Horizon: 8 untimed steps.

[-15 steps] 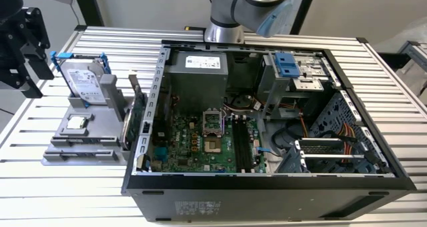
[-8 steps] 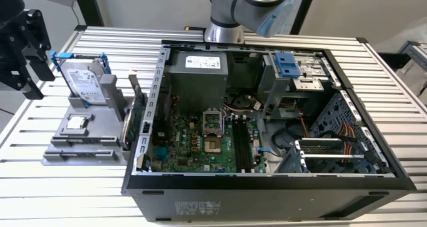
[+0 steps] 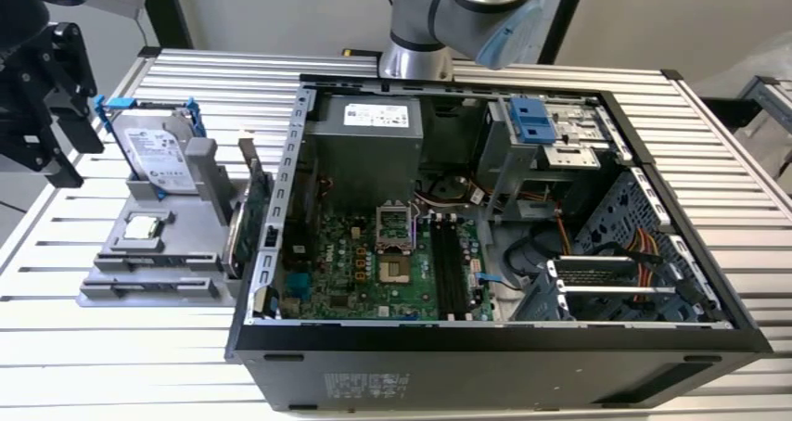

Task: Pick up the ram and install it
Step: 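Pick up the ram and move it above insertion slot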

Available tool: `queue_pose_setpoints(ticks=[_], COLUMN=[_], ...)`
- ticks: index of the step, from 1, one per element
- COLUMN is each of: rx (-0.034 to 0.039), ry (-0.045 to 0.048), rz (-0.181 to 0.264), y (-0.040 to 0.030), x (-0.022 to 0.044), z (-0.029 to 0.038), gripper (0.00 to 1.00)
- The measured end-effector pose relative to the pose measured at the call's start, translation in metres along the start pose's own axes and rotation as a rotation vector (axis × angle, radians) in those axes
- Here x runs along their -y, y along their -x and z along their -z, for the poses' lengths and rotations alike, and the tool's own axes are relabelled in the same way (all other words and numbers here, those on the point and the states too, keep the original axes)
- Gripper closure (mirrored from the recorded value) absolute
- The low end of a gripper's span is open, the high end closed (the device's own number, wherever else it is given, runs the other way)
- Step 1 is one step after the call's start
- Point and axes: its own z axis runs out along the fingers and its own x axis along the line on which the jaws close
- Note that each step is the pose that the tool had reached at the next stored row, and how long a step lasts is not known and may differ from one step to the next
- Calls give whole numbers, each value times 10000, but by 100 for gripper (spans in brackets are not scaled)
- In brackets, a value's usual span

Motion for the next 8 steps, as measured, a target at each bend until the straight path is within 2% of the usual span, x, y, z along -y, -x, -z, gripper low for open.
queue_pose_setpoints(ticks=[8], rx=[-1], ry=[-1], rz=[-1], y=[1], x=[1], z=[-44], gripper=[0])
